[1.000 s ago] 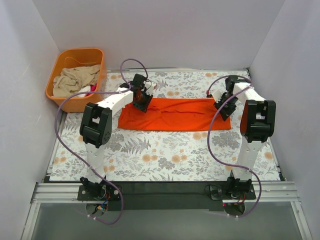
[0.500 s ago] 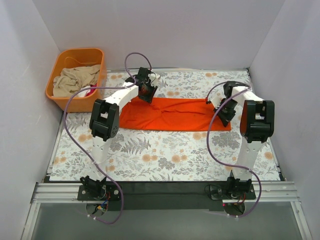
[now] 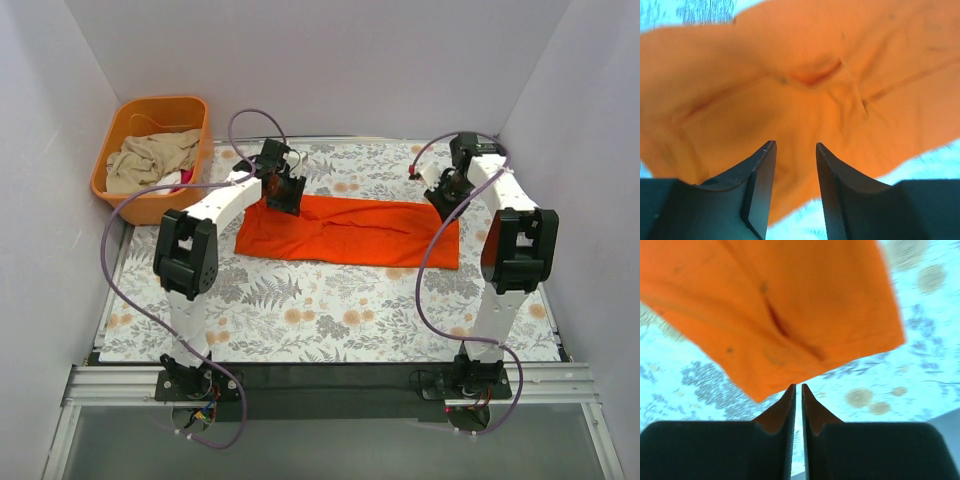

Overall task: Fold and stack the t-shirts
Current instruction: Fold the tshirt

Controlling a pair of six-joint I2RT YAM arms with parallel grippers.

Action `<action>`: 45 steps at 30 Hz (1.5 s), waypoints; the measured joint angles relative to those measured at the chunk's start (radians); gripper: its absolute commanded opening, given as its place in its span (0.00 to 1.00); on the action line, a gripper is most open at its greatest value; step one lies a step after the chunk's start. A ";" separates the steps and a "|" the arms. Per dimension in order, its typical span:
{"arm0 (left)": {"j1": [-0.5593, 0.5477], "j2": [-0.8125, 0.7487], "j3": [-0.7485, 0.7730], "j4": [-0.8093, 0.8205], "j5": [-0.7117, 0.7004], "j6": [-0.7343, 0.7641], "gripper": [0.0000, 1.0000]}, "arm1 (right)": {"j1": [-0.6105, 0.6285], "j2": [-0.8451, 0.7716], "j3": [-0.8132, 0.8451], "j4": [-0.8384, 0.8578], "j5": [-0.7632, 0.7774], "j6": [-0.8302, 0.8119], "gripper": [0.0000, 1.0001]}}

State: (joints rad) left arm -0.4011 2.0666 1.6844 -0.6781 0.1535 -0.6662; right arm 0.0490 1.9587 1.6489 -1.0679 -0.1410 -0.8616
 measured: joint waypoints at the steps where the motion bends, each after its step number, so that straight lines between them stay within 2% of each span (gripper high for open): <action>1: 0.000 -0.042 -0.034 0.001 -0.001 -0.020 0.33 | -0.005 0.008 0.044 0.001 -0.001 0.002 0.13; 5: 0.000 -0.132 -0.107 0.001 -0.014 -0.079 0.30 | -0.008 0.098 0.143 0.008 0.008 0.014 0.11; 10: 0.000 -0.091 -0.153 0.000 -0.011 -0.142 0.26 | -0.003 0.261 0.134 0.020 0.026 0.029 0.10; 12: 0.000 -0.060 -0.164 -0.004 -0.012 -0.154 0.26 | 0.001 0.253 0.114 0.026 0.034 0.034 0.10; 17: 0.009 0.029 -0.137 -0.009 -0.011 -0.161 0.25 | 0.027 0.156 -0.054 0.071 0.050 0.033 0.09; 22: 0.031 0.182 0.100 -0.031 -0.003 -0.125 0.27 | 0.112 0.035 -0.258 0.073 0.057 0.036 0.09; 27: 0.046 0.438 0.512 -0.018 0.027 -0.031 0.38 | 0.307 -0.048 -0.405 0.011 -0.033 0.048 0.11; 29: 0.049 0.496 0.608 -0.002 0.045 0.004 0.42 | 0.378 -0.053 -0.402 -0.018 -0.113 0.052 0.12; 30: 0.049 0.501 0.616 0.009 0.055 0.017 0.49 | 0.396 -0.056 -0.385 -0.034 -0.151 0.054 0.13; 32: 0.050 0.481 0.587 0.031 0.074 0.037 0.54 | 0.400 -0.069 -0.334 -0.058 -0.204 0.060 0.14; 38: 0.047 0.262 0.328 0.095 0.109 0.029 0.53 | 0.292 -0.093 -0.143 -0.052 -0.220 0.057 0.12; 42: 0.032 0.151 0.255 0.116 0.117 0.018 0.47 | 0.240 -0.064 -0.144 -0.033 -0.153 0.042 0.12; 45: 0.024 0.137 0.238 0.126 0.125 0.010 0.46 | 0.242 -0.003 -0.164 -0.010 -0.121 0.039 0.11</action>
State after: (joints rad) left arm -0.3771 2.2040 1.9221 -0.5522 0.2787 -0.6567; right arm 0.2913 1.9560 1.4853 -1.0782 -0.2615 -0.8223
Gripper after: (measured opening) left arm 0.466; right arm 0.110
